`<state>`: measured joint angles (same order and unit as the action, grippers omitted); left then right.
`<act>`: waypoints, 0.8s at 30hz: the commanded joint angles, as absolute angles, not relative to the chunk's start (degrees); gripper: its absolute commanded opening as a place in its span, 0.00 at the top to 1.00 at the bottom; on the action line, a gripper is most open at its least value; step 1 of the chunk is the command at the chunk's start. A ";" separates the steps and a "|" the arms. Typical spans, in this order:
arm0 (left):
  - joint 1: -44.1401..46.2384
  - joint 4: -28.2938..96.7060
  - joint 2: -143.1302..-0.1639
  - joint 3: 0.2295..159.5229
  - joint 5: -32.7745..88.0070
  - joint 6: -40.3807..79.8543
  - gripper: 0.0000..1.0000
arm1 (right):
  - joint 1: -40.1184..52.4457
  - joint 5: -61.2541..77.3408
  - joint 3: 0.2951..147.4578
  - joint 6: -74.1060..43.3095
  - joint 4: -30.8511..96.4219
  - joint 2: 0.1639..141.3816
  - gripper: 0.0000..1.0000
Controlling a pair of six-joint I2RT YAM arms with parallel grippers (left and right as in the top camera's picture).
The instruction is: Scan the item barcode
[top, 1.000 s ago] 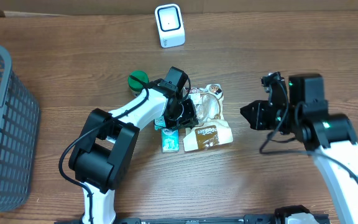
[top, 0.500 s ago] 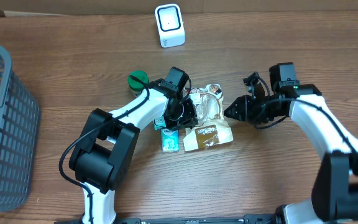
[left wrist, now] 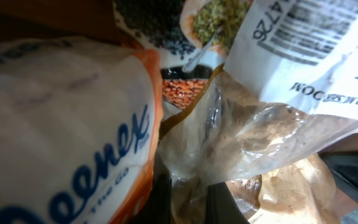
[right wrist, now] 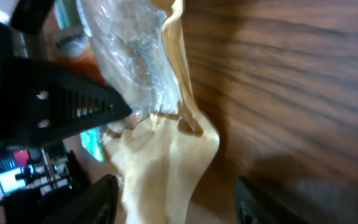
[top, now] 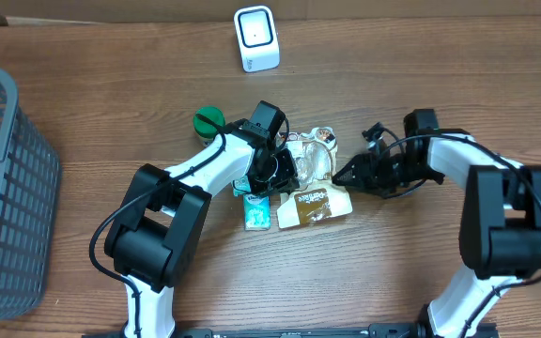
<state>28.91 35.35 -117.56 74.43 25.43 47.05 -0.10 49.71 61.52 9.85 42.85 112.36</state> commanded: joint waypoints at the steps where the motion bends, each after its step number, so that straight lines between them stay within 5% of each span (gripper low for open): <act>1: 29.28 37.23 -122.26 71.61 16.99 47.79 0.96 | 1.43 51.13 62.59 5.23 40.12 115.13 0.38; 10: 29.28 37.23 -122.26 71.61 17.45 47.11 0.96 | 8.91 51.00 61.56 -12.84 25.28 117.97 0.40; 18: 29.28 37.21 -122.26 71.61 17.58 46.28 0.96 | 11.42 47.22 59.68 -19.92 18.06 118.76 0.67; 22: 29.26 37.04 -122.23 71.64 17.87 46.30 0.96 | 11.42 47.90 59.68 -18.68 18.35 118.76 0.96; 24: 29.15 37.06 -122.21 71.94 17.87 46.19 0.96 | 11.42 49.25 59.68 -17.28 18.46 118.76 0.96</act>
